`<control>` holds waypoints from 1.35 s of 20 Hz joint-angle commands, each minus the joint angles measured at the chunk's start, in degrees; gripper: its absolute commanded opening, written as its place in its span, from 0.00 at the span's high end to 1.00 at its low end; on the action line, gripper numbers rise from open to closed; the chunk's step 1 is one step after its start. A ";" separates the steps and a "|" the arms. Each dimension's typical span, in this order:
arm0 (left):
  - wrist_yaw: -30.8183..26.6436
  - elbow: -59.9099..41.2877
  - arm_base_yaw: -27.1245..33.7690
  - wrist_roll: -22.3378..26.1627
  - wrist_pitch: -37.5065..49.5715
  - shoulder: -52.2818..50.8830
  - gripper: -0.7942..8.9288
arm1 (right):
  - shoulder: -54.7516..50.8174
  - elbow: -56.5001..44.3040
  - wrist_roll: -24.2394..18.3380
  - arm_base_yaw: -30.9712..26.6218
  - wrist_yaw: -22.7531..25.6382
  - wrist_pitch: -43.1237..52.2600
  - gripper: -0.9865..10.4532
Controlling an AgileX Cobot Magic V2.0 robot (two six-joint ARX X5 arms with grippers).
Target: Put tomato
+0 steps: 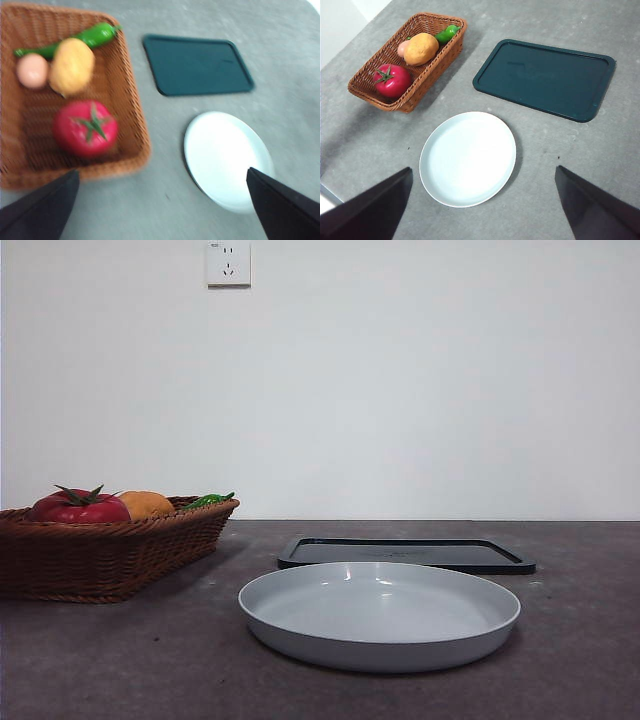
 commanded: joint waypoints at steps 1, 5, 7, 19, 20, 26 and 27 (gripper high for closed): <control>-2.36 1.20 -0.17 2.25 4.09 3.45 0.34 | 0.39 0.96 -0.39 0.26 -0.13 0.42 0.52; -6.08 1.20 -0.17 4.83 9.16 11.58 0.34 | 0.46 0.96 -0.39 0.26 -0.13 0.42 0.52; -6.23 1.20 -0.17 5.53 10.97 16.52 0.34 | 0.76 0.96 -0.37 0.26 -0.13 0.42 0.52; -12.98 1.20 -2.78 10.01 21.53 38.69 0.34 | 0.81 0.96 -0.37 0.26 -0.13 0.33 0.52; -13.18 1.20 -2.80 10.16 21.97 39.58 0.34 | 0.83 0.96 -0.37 0.26 -0.13 0.33 0.52; -13.35 1.20 -3.28 10.40 24.52 44.44 0.34 | 1.60 0.96 -0.20 0.26 -0.13 0.15 0.52; -13.40 1.20 -3.32 10.43 24.55 45.27 0.34 | 1.86 0.96 -0.20 0.26 -0.13 0.17 0.52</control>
